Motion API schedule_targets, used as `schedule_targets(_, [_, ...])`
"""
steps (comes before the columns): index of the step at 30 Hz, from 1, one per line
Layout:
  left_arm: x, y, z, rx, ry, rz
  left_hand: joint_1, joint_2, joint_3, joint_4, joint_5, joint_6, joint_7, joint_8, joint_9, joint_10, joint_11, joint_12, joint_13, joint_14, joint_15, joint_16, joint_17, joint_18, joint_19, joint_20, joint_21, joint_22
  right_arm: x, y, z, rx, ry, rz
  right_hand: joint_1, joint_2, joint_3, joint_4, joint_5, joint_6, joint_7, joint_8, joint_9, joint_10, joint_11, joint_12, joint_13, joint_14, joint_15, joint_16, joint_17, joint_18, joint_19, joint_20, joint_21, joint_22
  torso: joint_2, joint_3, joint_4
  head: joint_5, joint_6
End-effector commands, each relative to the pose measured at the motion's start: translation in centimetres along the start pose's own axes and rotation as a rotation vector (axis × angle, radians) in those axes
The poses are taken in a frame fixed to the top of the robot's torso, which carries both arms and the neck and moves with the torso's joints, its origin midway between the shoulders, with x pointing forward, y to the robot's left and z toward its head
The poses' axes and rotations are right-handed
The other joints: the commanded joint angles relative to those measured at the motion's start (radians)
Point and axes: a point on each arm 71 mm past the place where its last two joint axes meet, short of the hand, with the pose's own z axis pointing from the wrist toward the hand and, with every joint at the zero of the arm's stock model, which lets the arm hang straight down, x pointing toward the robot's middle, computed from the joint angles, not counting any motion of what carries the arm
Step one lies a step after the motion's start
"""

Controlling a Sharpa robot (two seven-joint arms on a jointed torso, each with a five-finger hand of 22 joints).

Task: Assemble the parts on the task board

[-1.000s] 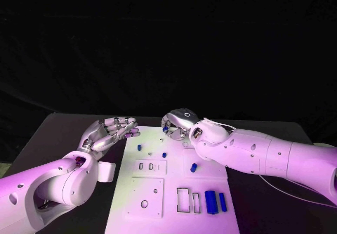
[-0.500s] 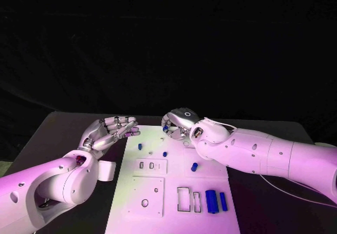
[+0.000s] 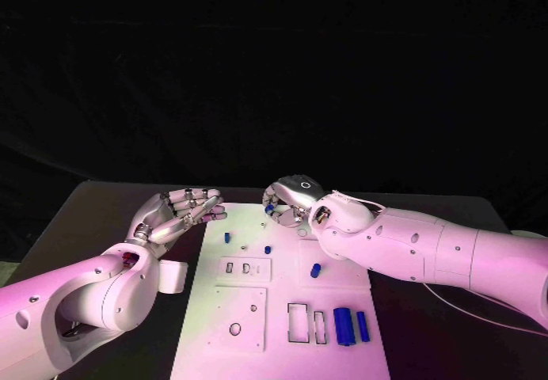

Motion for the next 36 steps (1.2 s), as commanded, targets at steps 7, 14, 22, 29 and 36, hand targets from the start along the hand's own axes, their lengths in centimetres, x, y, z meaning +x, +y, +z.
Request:
schedule_targets(7, [0.20, -0.11, 0.07, 0.005, 0.017, -0.011, -0.003, -0.004, 0.006, 0.002, -0.002, -0.001, 0.004, -0.005, -0.002, 0.001, 0.005, -0.003, -0.001, -0.002, 0.002, -0.003, 0.001, 0.013, 0.006, -0.003, 0.002, -0.001, 0.51, 0.11, -0.23, -0.006, 0.032, -0.007, -0.001, 0.003, 0.005, 0.002, 0.002, -0.005, 0.002, 0.006, 0.002, 0.013, -0.014, 0.002, 0.000, 0.036, -0.003, 0.003, -0.001, -0.017, 0.000, 0.001, 0.001, -0.001, 0.001, -0.0008, 0.0018, -0.001, -0.001])
schedule_targets(14, [0.12, -0.09, 0.08, 0.005, 0.015, -0.010, -0.003, -0.004, 0.007, 0.001, -0.002, -0.001, 0.004, -0.005, -0.002, 0.001, 0.005, -0.004, -0.001, -0.002, 0.002, -0.003, 0.001, 0.013, 0.006, -0.003, 0.002, -0.001, 0.45, 0.16, -0.28, -0.009, 0.025, -0.005, -0.003, 0.002, 0.004, 0.002, 0.002, -0.007, 0.002, 0.006, 0.002, 0.012, -0.013, 0.001, 0.000, 0.036, -0.002, 0.003, -0.001, -0.017, 0.000, 0.001, 0.001, -0.001, 0.001, -0.0014, 0.0015, 0.000, -0.001])
schedule_targets(22, [0.10, -0.09, 0.08, 0.004, 0.014, -0.009, -0.002, -0.005, 0.009, 0.000, -0.002, -0.001, 0.004, -0.006, -0.002, 0.001, 0.005, -0.006, -0.001, -0.002, 0.003, -0.004, 0.002, 0.013, 0.006, -0.002, 0.001, -0.002, 0.52, 0.11, -0.13, -0.002, 0.030, -0.006, -0.031, -0.032, 0.019, 0.013, -0.021, -0.091, 0.038, -0.044, -0.003, -0.076, 0.021, -0.054, -0.020, 0.019, 0.026, -0.021, -0.056, -0.005, -0.043, 0.022, -0.036, -0.056, 0.002, -0.0018, 0.0010, -0.002, 0.001])
schedule_targets(29, [0.07, -0.10, 0.06, 0.004, 0.013, -0.009, -0.002, -0.005, 0.009, 0.000, -0.002, -0.001, 0.004, -0.006, -0.002, 0.001, 0.005, -0.006, -0.001, -0.002, 0.003, -0.004, 0.002, 0.013, 0.006, -0.002, 0.001, -0.002, 0.63, -0.01, -0.08, 0.006, 0.045, -0.008, -0.046, -0.062, 0.008, 0.021, -0.032, -0.160, 0.052, -0.095, -0.016, -0.141, 0.041, -0.078, -0.038, -0.002, 0.043, -0.056, -0.125, 0.014, -0.096, 0.043, -0.092, -0.132, 0.002, -0.0021, 0.0025, -0.003, -0.001])
schedule_targets(36, [-0.06, -0.11, 0.03, 0.003, 0.010, -0.007, -0.002, -0.005, 0.009, 0.000, -0.002, -0.001, 0.004, -0.006, -0.002, 0.001, 0.005, -0.007, -0.001, -0.002, 0.003, -0.005, 0.002, 0.013, 0.006, -0.002, 0.001, -0.002, 0.27, -0.17, -0.82, 0.005, 0.032, 0.001, -0.045, -0.059, 0.004, 0.025, -0.015, -0.142, 0.052, -0.089, -0.010, -0.132, 0.039, -0.068, -0.037, 0.001, 0.042, -0.050, -0.115, 0.011, -0.086, 0.044, -0.086, -0.119, 0.001, -0.0018, 0.0014, -0.003, -0.002])
